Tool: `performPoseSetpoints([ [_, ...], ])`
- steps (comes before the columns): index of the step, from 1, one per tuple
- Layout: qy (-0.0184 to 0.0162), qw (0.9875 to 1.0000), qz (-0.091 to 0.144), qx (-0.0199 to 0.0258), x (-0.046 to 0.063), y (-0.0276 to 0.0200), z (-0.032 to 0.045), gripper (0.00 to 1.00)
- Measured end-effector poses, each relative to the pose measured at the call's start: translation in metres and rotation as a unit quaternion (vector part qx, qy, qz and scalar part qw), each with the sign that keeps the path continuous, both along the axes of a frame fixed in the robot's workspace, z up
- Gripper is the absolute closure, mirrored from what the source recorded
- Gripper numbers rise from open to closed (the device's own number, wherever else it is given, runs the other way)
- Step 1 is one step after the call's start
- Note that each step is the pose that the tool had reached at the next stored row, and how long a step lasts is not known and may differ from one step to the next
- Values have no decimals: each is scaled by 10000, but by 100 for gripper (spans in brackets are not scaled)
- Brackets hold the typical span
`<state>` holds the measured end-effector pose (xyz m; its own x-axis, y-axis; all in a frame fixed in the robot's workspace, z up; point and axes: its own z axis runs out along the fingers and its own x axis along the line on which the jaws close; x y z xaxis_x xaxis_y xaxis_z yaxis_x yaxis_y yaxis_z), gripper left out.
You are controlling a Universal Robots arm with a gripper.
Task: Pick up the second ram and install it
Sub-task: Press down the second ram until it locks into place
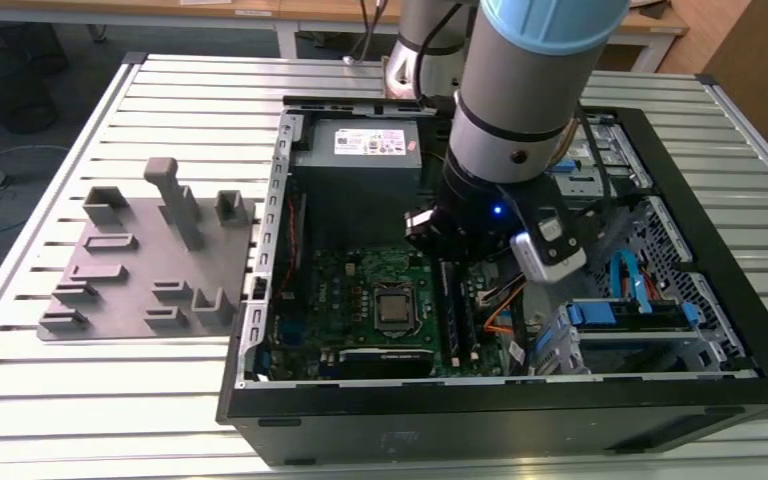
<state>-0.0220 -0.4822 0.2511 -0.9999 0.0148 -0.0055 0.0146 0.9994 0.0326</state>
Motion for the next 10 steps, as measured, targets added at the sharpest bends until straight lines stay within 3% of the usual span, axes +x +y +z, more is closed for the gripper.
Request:
performPoseSetpoints([
  [7, 0, 10000, 3, 60, -7, 158, -109, 89],
  [10, -1, 9999, 7, 124, -13, 201, -151, 89],
])
